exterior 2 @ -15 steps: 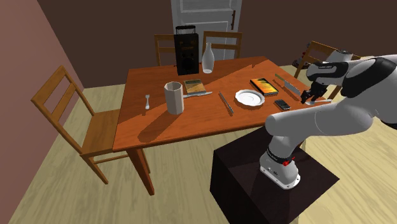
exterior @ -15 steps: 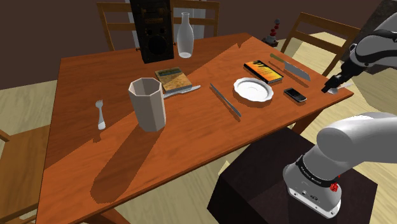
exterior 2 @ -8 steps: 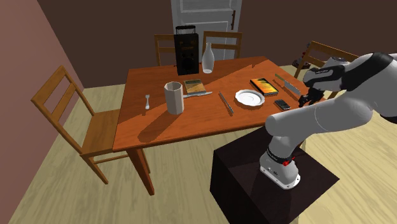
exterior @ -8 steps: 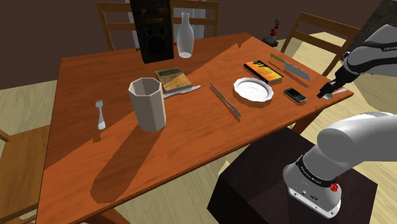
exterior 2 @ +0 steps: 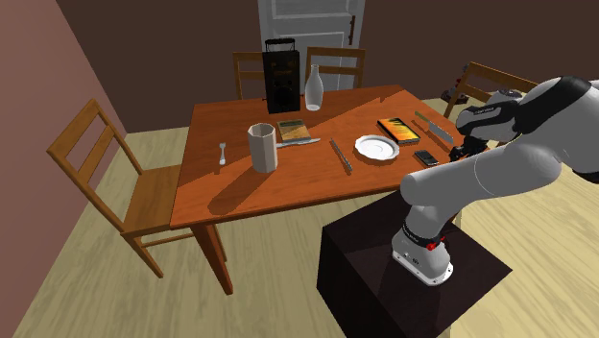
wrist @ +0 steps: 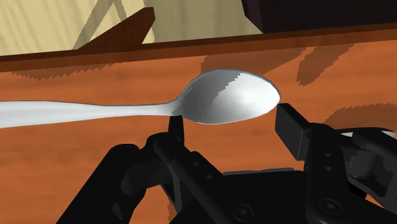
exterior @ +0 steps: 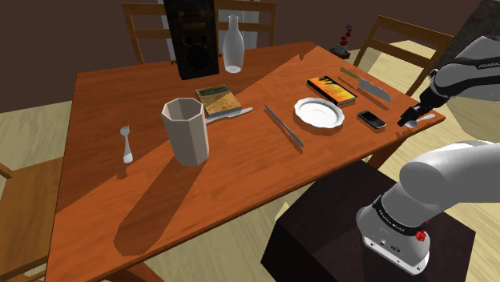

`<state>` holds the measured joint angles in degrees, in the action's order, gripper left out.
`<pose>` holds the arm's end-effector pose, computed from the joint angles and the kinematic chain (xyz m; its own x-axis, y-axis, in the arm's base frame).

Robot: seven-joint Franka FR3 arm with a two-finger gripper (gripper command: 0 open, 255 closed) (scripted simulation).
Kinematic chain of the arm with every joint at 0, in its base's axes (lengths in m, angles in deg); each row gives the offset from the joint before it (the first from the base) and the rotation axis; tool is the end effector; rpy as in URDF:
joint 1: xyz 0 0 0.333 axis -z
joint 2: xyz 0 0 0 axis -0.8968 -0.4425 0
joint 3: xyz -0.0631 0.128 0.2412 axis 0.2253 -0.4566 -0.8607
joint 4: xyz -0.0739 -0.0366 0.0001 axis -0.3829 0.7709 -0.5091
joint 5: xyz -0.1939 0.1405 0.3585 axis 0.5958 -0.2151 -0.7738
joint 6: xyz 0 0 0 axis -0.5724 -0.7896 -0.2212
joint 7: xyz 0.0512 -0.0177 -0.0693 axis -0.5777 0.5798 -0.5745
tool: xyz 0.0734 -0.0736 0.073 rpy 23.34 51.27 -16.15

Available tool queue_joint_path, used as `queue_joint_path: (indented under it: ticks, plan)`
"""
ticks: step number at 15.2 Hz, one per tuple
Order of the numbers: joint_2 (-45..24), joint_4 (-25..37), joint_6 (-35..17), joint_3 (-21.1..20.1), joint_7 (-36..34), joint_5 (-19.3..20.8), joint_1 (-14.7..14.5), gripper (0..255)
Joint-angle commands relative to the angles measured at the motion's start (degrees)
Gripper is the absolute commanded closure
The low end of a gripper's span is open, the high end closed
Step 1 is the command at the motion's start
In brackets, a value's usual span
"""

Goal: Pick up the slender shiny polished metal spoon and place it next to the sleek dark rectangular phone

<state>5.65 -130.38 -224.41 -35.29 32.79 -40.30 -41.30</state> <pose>0.1545 -0.3979 0.2729 0.9403 -0.3028 0.1554 -0.3117 -0.9495 0.0360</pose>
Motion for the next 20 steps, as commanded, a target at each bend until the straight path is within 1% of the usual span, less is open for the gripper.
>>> queue_joint_path:
  ticks: [1, 2, 3, 8, 10, 12, 20]
  plan:
    - [0.0, 0.0, 0.0, 0.0, 0.0, 0.0, 0.0, 255]
    - [0.0, 0.0, 0.0, 0.0, 0.0, 0.0, 0.0, 255]
    - [0.0, 0.0, 0.0, 0.0, 0.0, 0.0, 0.0, 0]
    - [0.0, 0.0, 0.0, 0.0, 0.0, 0.0, 0.0, 0]
    - [3.86, 1.32, 5.42, -3.31, -0.02, -0.73, 1.79, 0]
    - [6.78, 2.8, 9.99, -5.94, 0.09, -1.67, 2.87, 0]
    - [6.76, 2.79, 9.99, -5.96, 0.1, -1.7, 2.89, 0]
